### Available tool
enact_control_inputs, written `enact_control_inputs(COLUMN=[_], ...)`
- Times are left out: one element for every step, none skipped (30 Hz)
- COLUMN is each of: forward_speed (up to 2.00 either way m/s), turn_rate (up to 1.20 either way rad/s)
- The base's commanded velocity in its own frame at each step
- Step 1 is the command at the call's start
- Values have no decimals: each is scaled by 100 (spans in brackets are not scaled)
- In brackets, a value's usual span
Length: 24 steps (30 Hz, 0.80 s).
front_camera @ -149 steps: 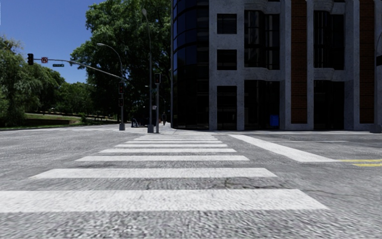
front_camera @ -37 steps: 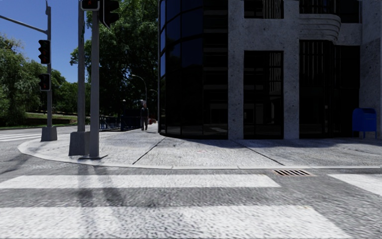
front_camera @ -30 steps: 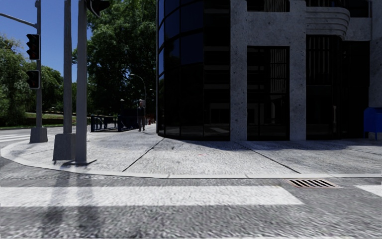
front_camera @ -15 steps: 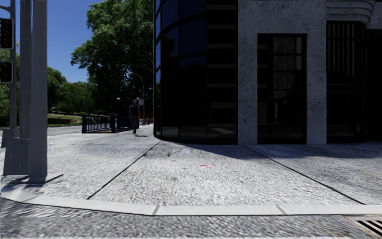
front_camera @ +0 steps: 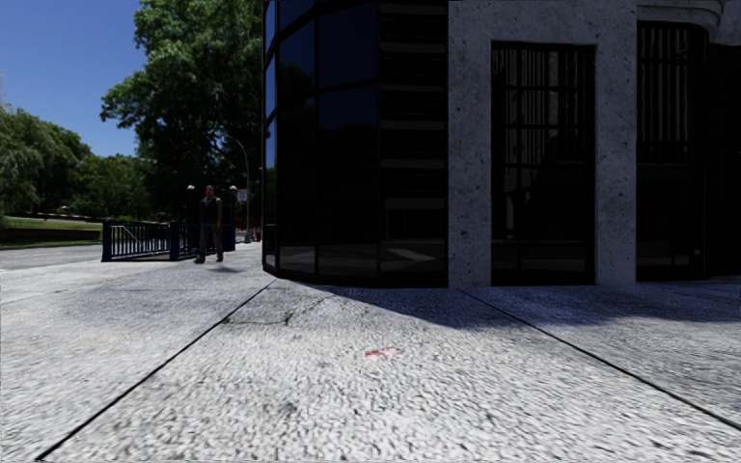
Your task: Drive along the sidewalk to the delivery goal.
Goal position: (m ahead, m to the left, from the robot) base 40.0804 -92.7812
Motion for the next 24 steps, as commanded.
enact_control_inputs(forward_speed=[164, 163, 163, 163, 161, 157, 153, 153, 150, 148, 148, 148, 148, 145, 143, 142, 141, 141, 141, 141, 141, 141, 141, 141], turn_rate=[-34, -35, -39, -39, -43, -51, -55, -55, -56, -56, -56, -56, -56, -67, -76, -78, -78, -78, -79, -79, -79, -79, -79, -79])
